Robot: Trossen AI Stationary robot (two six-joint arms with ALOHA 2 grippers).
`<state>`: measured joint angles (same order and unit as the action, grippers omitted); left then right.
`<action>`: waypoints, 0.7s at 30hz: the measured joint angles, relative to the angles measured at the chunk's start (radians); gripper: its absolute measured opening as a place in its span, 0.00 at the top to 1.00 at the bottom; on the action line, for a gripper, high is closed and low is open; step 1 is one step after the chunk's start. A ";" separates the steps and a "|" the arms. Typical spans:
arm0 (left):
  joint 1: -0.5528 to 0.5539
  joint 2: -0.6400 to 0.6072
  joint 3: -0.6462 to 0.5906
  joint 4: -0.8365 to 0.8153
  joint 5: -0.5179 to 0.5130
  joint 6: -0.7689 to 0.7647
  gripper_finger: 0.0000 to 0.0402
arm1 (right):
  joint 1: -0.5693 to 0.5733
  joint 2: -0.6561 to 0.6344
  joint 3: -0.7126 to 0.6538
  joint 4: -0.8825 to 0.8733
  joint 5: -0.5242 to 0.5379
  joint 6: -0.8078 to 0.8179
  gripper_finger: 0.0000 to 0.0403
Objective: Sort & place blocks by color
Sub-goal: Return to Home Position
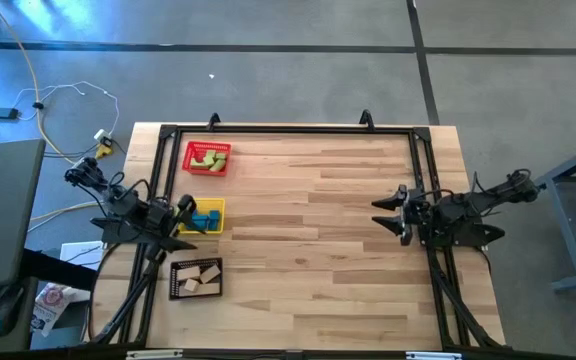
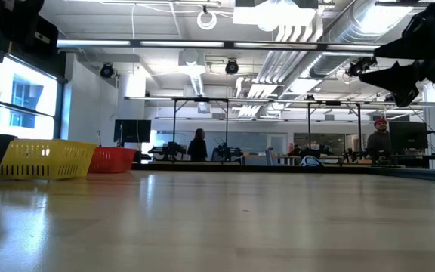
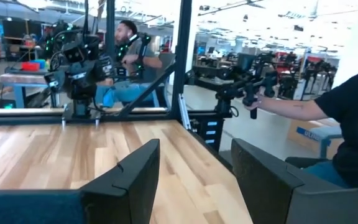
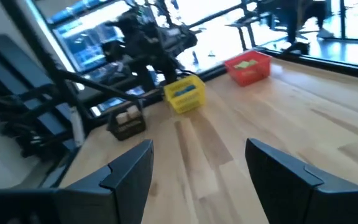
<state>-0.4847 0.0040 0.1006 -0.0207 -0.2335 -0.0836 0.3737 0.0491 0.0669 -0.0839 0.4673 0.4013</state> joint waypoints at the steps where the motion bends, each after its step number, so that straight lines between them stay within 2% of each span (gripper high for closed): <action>1: 0.000 0.000 -0.014 0.013 -0.002 -0.001 0.54 | 0.000 -0.014 -0.007 0.002 -0.013 -0.007 0.40; 8: 0.000 0.000 -0.090 0.112 -0.016 0.000 0.58 | 0.000 -0.046 -0.010 0.031 -0.104 -0.114 0.40; 14: 0.008 0.000 -0.090 0.078 -0.043 0.002 0.63 | 0.000 -0.046 -0.010 0.012 -0.079 -0.162 0.40; 16: 0.032 0.000 -0.090 0.077 -0.077 0.020 0.64 | 0.000 -0.046 -0.010 0.008 -0.079 -0.167 0.40; 21: 0.129 0.000 -0.090 0.076 -0.070 0.061 0.69 | 0.000 -0.046 -0.010 0.003 -0.082 -0.178 0.40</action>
<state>-0.3554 0.0044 0.0105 0.0555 -0.3034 -0.0229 0.3733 0.0029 0.0566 -0.0813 0.3850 0.2230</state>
